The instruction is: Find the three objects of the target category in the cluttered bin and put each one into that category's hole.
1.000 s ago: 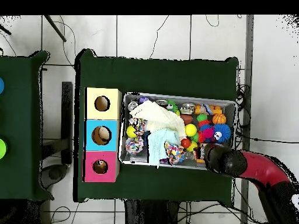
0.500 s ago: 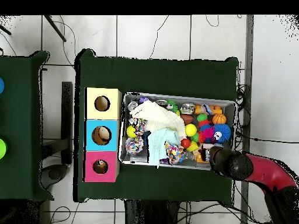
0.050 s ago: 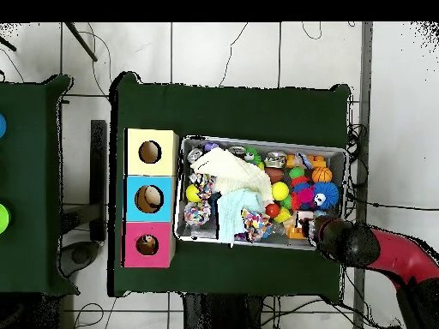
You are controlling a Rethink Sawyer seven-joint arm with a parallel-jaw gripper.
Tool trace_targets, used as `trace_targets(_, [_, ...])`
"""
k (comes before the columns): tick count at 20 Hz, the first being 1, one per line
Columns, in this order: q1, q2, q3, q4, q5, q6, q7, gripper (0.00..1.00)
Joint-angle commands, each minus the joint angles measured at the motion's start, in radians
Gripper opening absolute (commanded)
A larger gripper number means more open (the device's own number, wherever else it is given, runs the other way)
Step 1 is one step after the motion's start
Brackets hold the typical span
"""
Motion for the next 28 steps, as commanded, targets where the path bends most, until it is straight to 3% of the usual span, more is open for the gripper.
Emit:
trace_targets(1, [0.003, 0.061, 0.057, -0.063, -0.080, 0.036, -0.166, 1.00])
trace_targets(14, [-0.012, 0.262, 0.089, -0.193, -0.141, -0.058, -0.187, 1.00])
trace_targets(28, [-0.018, 0.313, 0.107, -0.215, -0.157, -0.092, -0.174, 1.00])
